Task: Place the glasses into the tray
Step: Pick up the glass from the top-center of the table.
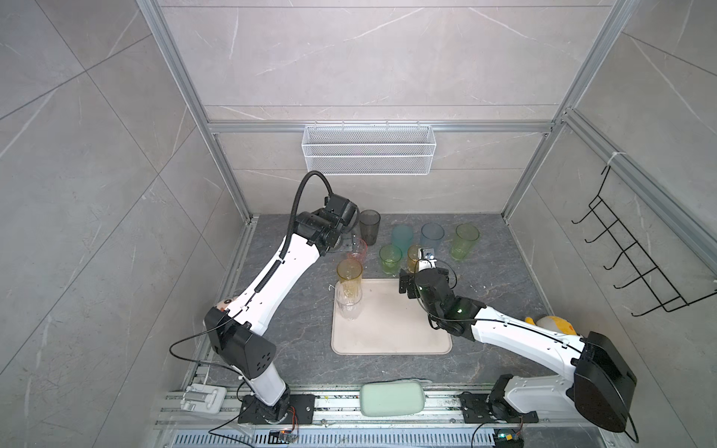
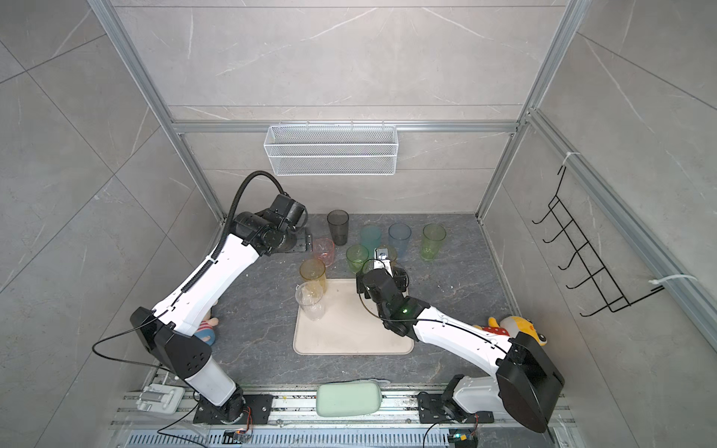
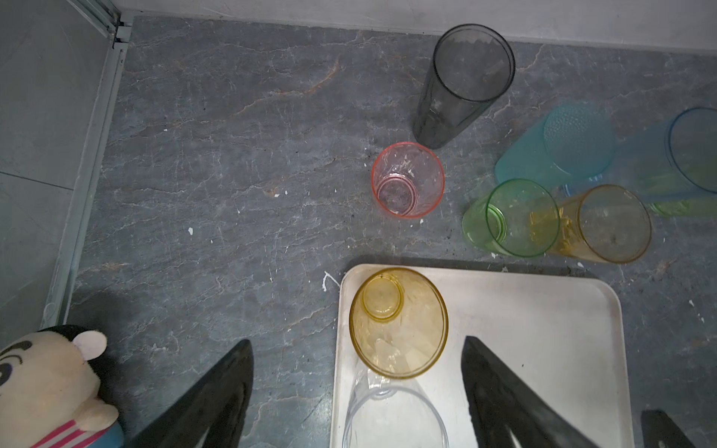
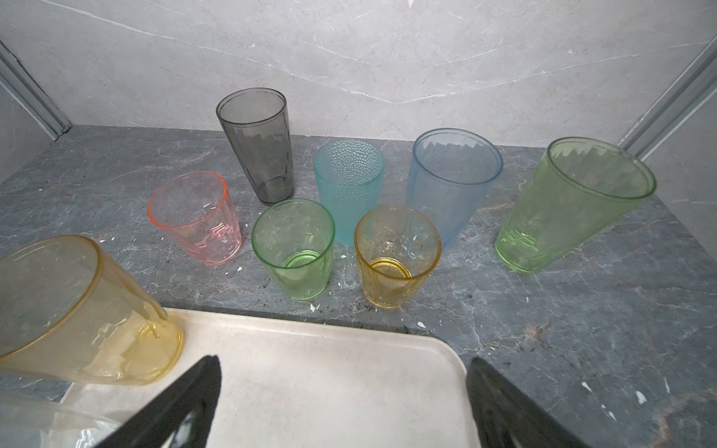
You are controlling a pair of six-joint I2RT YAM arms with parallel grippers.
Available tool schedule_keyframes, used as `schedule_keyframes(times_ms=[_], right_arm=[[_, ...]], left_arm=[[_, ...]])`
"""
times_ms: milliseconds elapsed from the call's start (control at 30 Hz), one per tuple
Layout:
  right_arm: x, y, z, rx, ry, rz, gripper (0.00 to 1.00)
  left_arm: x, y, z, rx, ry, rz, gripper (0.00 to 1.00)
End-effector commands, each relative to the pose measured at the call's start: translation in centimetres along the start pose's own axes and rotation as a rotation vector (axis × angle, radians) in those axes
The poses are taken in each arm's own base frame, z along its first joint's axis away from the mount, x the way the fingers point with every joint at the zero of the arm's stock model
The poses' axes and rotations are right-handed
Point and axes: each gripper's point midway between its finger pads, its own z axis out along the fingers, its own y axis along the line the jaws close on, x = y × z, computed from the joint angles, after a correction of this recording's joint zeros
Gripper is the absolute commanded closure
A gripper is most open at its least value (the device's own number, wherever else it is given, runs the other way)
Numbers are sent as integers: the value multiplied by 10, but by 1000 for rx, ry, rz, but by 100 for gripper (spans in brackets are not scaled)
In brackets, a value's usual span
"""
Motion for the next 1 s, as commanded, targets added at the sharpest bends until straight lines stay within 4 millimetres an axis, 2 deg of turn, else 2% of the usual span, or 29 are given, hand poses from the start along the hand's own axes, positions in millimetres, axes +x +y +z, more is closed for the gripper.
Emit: schedule_keyframes(times_ms=[0, 433, 967], right_arm=[[-4, -4, -4, 19, -6, 8, 0], [0, -3, -2, 18, 5, 21, 0], [4, 1, 0, -2, 24, 28, 0]], left_arm=[[-34, -5, 7, 26, -87, -54, 15], [-68, -25, 67, 17, -108, -100, 14], [-91, -66, 139, 183, -143, -161, 14]])
